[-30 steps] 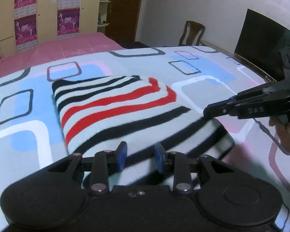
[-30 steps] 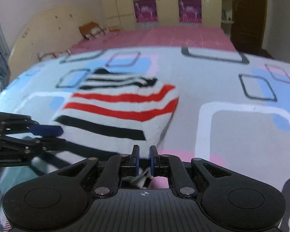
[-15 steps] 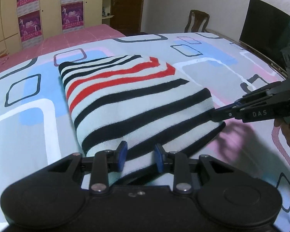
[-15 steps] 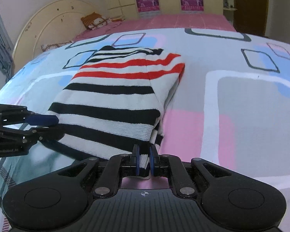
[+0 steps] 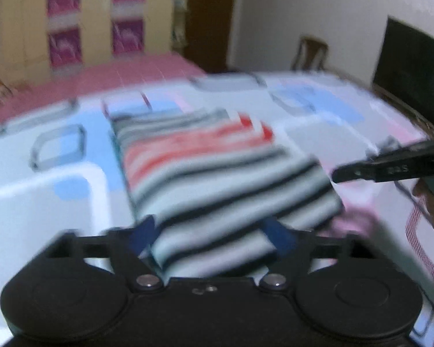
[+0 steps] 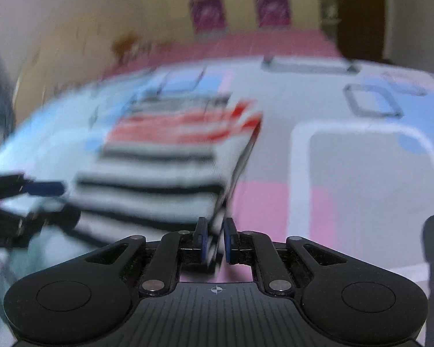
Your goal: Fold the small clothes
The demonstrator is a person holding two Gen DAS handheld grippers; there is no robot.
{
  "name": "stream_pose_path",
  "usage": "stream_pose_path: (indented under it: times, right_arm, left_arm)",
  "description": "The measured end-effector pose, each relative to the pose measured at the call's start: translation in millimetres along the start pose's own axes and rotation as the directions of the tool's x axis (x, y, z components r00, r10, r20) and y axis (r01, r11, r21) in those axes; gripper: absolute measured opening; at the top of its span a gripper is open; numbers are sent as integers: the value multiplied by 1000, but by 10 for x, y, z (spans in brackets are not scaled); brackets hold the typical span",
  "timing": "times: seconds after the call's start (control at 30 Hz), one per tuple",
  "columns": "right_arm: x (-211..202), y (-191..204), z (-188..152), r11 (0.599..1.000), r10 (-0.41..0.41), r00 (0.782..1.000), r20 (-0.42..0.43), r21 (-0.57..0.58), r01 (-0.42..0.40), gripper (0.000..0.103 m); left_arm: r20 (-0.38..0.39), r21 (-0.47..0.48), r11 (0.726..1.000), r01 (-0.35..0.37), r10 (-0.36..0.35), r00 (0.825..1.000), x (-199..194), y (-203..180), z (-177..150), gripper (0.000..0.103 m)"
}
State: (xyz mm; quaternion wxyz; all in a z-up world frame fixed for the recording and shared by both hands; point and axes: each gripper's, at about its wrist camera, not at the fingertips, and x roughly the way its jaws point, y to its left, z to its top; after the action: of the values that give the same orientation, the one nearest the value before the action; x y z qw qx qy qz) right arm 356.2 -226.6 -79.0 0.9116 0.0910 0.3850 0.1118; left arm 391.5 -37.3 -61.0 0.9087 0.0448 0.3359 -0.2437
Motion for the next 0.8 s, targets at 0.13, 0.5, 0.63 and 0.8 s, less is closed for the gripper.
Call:
stream_pose_path:
  times: [0.13,0.5,0.63,0.8]
  right_arm:
    - [40,-128,236,999,-2,999,52,44,0,9]
    - [228,-441,383,995,59,998,35,82,-62,9]
    - [282,-955,447,937,178,982,66,292,-189,85]
    - [492,-1306,506,849,331,944,4,435,-300,77]
  left_arm:
    - [-29,-86,996,6,-9,1000,197,217,193,74]
    - [-134,-260,965,-22,-14,991,527,445,102,100]
    - [-121,-387,922,14,-66,991,631,593,144,100]
    - [-118,-497,865,64,-141,983,815,769,147,96]
